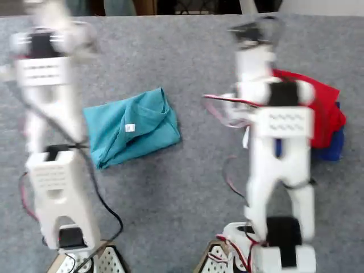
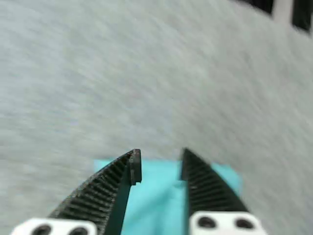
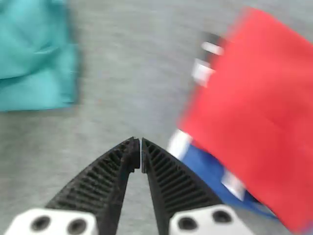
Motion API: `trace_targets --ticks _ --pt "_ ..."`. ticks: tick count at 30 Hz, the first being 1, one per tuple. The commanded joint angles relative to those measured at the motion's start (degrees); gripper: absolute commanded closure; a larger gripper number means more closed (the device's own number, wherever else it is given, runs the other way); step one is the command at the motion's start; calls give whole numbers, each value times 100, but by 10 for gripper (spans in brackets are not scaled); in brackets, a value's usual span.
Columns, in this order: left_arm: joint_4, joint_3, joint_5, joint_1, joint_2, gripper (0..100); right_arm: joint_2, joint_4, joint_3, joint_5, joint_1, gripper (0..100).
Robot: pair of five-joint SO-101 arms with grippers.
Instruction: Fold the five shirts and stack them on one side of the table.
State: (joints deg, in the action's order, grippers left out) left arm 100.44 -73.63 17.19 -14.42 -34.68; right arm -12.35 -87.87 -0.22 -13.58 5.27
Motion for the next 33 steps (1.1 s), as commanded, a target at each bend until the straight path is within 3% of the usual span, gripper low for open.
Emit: trace_targets --ticks 1,4,9,17,21,27,33 --pt "26 -127 -202 -1622 202 964 910 97 -567 246 976 983" --pt "26 549 -589 -2369 -237 970 1895 237 -1393 255 1468 983" --pt "-123 1640 -404 -3116 -1064 971 3556 554 -3275 246 2356 983" --pt "-993 1938 -308 -3248 -1855 971 6369 607 -6765 246 3437 983" --pt "-1231 2000 -308 -3187 -2119 971 7495 79 -8013 246 3516 983" --pt "-1204 2000 -308 -3143 -2119 971 8338 -1327 -9437 281 3033 983" --pt "-1204 1851 -308 -3143 -2154 971 8031 -1354 -9112 290 2725 984"
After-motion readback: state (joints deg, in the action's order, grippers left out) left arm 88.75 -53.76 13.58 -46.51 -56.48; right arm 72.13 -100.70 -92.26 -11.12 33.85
